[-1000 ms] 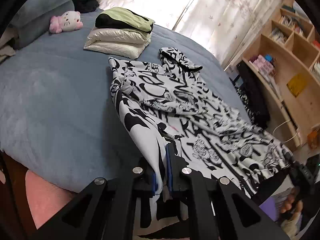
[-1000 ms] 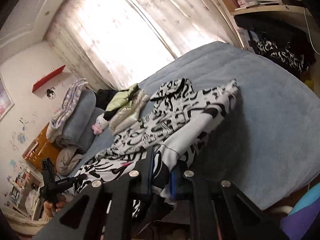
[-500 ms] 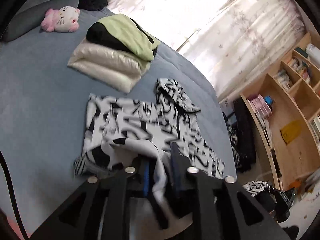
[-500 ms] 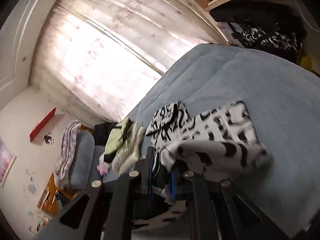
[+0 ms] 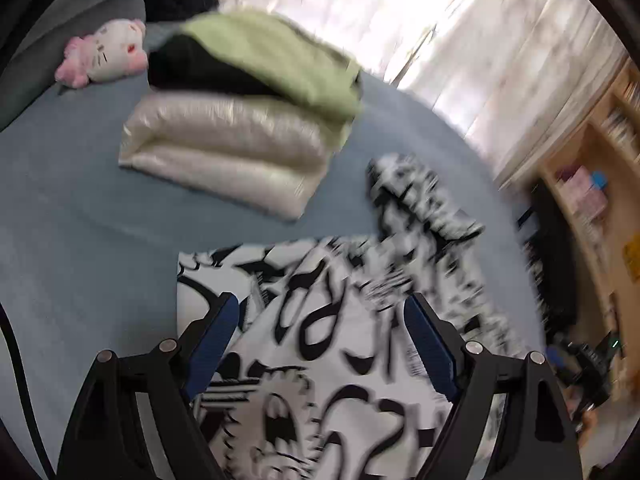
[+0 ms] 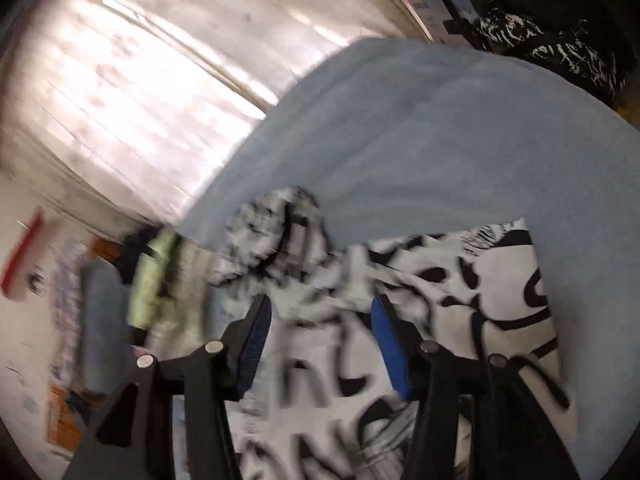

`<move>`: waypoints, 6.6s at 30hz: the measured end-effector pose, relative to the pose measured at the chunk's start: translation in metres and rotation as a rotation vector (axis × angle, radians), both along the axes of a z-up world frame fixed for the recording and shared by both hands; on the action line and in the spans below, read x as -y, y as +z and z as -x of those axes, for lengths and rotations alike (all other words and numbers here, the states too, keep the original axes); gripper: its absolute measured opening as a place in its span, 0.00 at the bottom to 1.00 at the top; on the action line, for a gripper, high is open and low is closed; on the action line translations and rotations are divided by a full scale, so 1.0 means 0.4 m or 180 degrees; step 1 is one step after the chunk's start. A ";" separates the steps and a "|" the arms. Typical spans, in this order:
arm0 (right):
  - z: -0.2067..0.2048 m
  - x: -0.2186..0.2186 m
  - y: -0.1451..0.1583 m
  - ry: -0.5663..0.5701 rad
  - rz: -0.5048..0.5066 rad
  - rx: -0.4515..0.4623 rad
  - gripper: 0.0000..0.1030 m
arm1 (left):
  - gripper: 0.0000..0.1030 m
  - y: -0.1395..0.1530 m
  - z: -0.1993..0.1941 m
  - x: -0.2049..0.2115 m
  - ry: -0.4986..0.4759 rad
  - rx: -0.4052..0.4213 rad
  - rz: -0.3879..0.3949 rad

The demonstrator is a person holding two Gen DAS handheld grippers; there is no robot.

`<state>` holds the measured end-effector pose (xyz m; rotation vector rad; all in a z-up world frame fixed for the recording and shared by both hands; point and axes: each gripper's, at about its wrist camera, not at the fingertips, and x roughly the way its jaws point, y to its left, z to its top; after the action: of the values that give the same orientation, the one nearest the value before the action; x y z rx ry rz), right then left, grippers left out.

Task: Fold large clothes

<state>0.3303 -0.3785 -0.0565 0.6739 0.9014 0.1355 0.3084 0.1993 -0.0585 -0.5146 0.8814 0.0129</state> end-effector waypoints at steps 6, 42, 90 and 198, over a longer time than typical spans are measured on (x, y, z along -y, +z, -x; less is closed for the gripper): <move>-0.071 0.007 -0.126 0.0269 0.0485 -0.0423 0.51 | 0.81 -0.154 -0.093 0.032 -0.0246 -0.0439 -0.0415; -0.093 -0.060 -0.063 -0.0071 0.1332 0.0594 0.04 | 0.03 -0.116 -0.144 0.154 0.0126 0.0175 -0.1120; -0.130 0.040 -0.241 -0.0089 0.1007 -0.0200 0.00 | 0.02 -0.234 -0.158 0.102 0.0090 -0.0312 -0.0636; -0.628 -0.255 0.068 0.0327 0.1508 -0.0164 0.59 | 0.40 0.015 -0.704 0.339 -0.0729 -0.0416 -0.1349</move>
<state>0.5816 -0.2765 -0.0293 0.1914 0.9737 -0.0065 0.5898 0.0638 -0.0527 -0.0156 1.0284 0.0239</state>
